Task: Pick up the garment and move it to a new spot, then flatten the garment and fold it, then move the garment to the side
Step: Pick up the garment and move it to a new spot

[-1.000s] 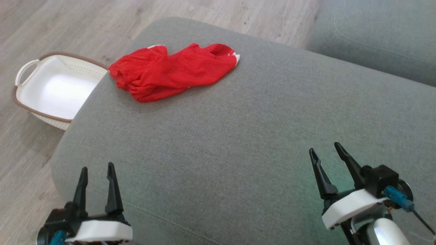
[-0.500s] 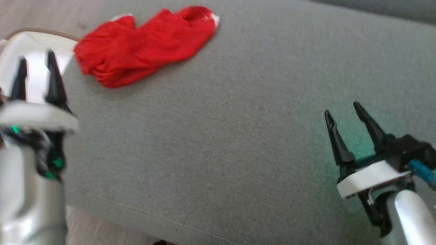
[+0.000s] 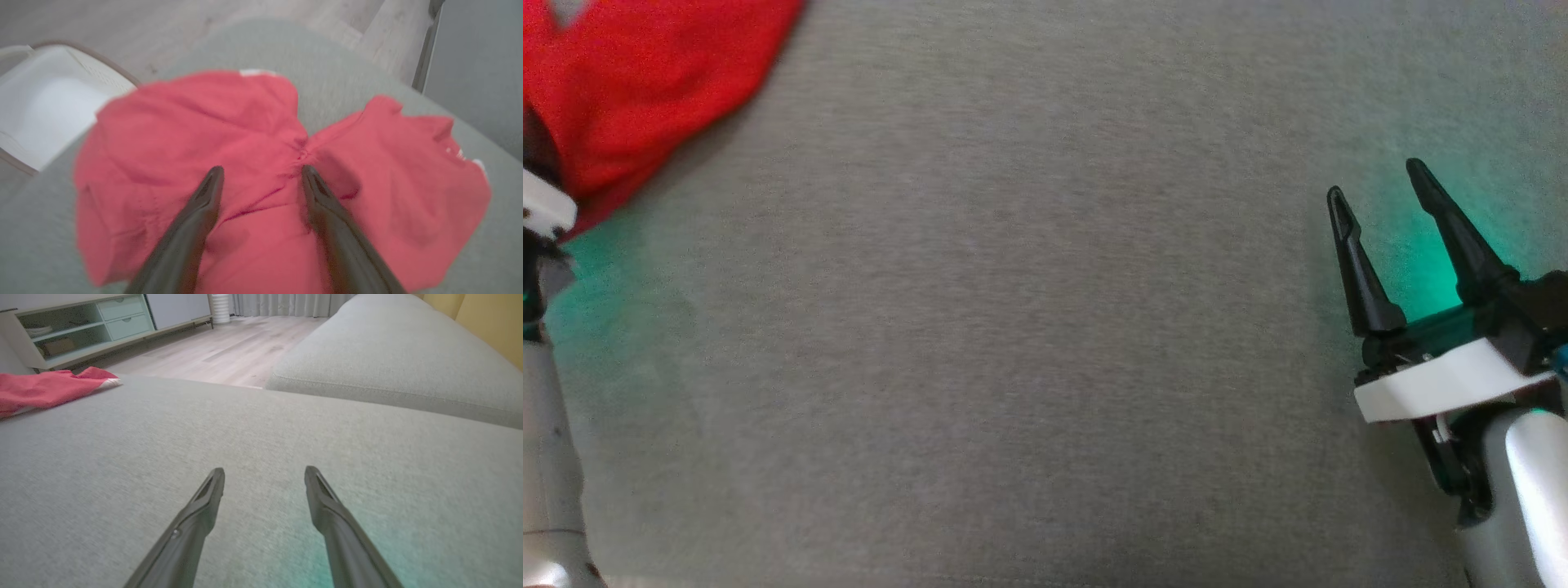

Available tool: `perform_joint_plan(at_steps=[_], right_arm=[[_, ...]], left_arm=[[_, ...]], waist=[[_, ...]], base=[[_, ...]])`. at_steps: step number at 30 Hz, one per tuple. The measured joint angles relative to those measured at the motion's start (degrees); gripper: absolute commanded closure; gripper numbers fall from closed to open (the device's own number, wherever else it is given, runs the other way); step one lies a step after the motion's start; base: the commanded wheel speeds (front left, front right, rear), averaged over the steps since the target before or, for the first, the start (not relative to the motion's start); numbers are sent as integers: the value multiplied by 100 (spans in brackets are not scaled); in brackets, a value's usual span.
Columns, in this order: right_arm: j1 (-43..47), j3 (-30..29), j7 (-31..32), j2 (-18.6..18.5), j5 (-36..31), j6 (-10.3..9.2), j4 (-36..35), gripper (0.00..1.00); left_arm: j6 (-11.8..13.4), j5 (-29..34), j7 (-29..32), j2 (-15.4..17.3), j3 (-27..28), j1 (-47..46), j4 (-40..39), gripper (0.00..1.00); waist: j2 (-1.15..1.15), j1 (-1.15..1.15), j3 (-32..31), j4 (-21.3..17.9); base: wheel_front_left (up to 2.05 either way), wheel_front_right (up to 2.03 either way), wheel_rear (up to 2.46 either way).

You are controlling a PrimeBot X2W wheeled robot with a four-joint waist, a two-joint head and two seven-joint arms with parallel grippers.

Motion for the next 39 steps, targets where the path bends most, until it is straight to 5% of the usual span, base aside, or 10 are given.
perform_joint_plan(at_steps=[8,10,17,24,28,39], right_arm=[[-128,60,-102,25,-4,0,-40,0],[-147,97,-121,30,7,0,-9,0],[-179,192,-258,145,71,0,281,0],[-1,213,-534,348,216,0,784,0],[265,207,-560,478,261,1,920,0],[393,339,-594,578,264,0,903,0]], left_arm=[[493,-71,884,337,58,-107,264,2],[576,-12,988,404,56,-116,248,100],[636,186,976,411,-104,229,24,100],[45,370,555,838,-390,96,-858,100],[-221,303,644,800,-786,-279,-1563,100],[-423,-140,1059,-604,-2607,-349,-3094,100]], waist=[[0,-2,436,-593],[0,-1,426,-661],[0,-1,-52,-696],[0,-3,-1142,-751],[0,-4,-1721,-823],[1,-3,-2345,-1511]], base=[[0,0,0],[0,0,0],[0,0,0],[0,0,0],[0,0,0],[0,0,0]])
